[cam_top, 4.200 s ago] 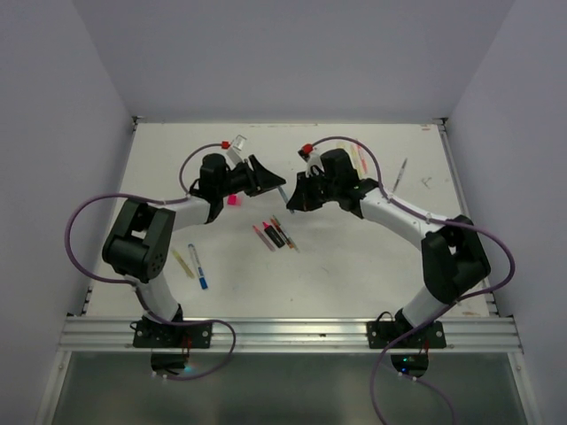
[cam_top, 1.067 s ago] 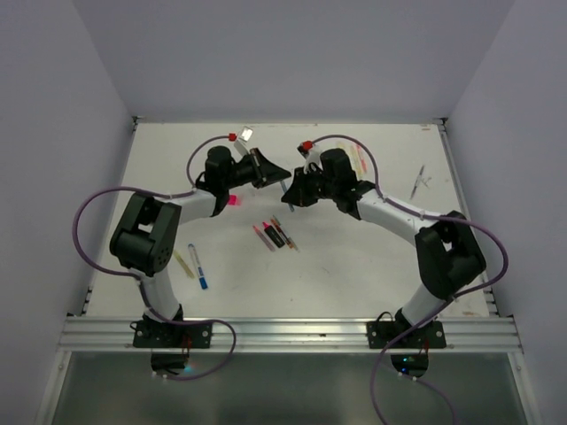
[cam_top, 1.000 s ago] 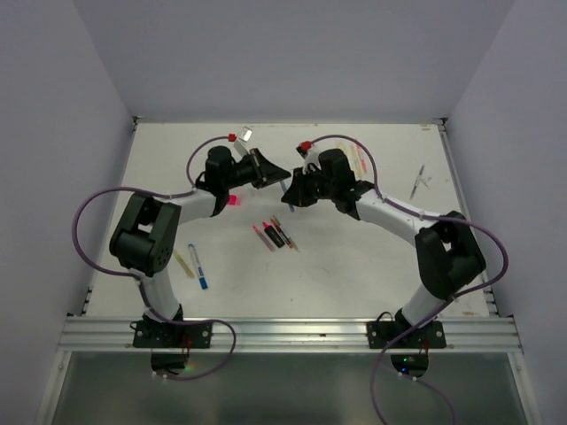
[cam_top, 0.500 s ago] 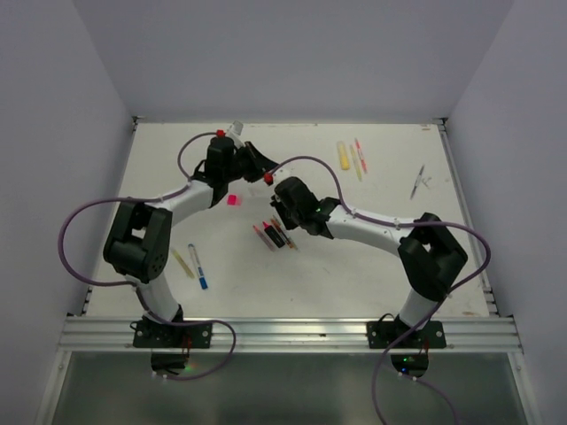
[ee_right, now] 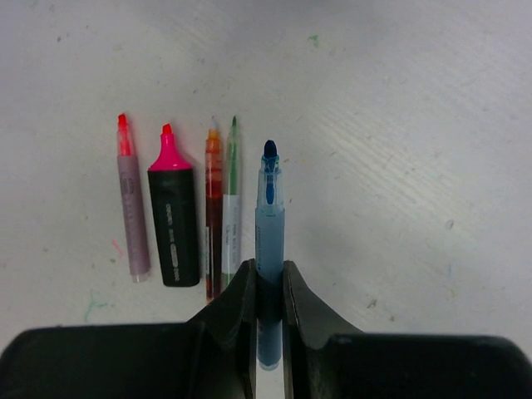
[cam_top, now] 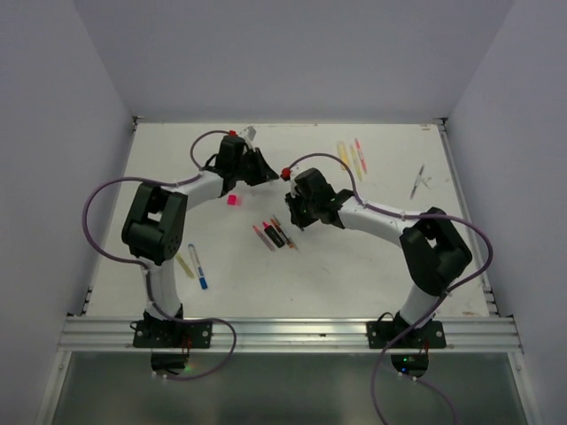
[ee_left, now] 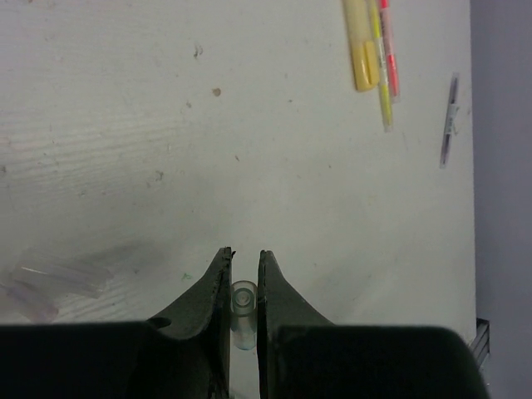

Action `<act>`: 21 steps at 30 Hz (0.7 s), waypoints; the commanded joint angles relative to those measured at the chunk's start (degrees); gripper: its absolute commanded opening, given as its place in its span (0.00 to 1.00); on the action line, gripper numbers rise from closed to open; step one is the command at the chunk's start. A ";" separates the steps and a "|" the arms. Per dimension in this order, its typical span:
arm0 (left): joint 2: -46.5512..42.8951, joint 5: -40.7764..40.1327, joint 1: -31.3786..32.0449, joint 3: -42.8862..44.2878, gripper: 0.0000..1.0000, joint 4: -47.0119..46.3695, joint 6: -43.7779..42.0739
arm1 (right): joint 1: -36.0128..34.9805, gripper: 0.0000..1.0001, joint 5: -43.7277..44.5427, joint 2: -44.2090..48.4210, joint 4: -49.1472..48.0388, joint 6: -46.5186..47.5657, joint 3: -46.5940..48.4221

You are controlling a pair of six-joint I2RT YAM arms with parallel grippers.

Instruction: Open the pen caps

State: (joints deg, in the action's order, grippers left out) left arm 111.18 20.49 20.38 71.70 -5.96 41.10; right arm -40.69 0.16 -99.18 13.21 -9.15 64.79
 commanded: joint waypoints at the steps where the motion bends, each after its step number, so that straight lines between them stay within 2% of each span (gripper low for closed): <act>1: 1.76 -0.80 0.18 4.41 0.00 3.84 -5.42 | 0.78 0.00 -9.03 -1.54 -1.88 -0.43 -0.55; 5: 4.13 -0.98 0.10 6.52 0.00 5.87 -6.21 | 1.31 0.00 -12.02 -2.60 -1.52 -0.52 -1.25; 12: 8.18 -1.24 0.01 10.38 0.00 10.44 -6.39 | 1.40 0.00 -11.68 -3.83 -0.56 -1.14 -1.60; 17: 9.58 -1.33 -0.34 10.74 0.00 10.53 -6.12 | 1.31 0.08 -9.40 -4.45 0.67 -1.14 -1.25; 21: 10.81 -0.80 -0.96 11.44 0.00 10.88 -6.12 | 1.31 0.09 -8.69 -4.88 0.67 -1.14 -1.34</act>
State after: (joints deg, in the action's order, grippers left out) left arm 121.36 19.59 20.25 80.29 4.23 36.32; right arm -39.68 -9.80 -103.20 13.34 -9.63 63.29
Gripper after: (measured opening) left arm 0.120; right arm 0.122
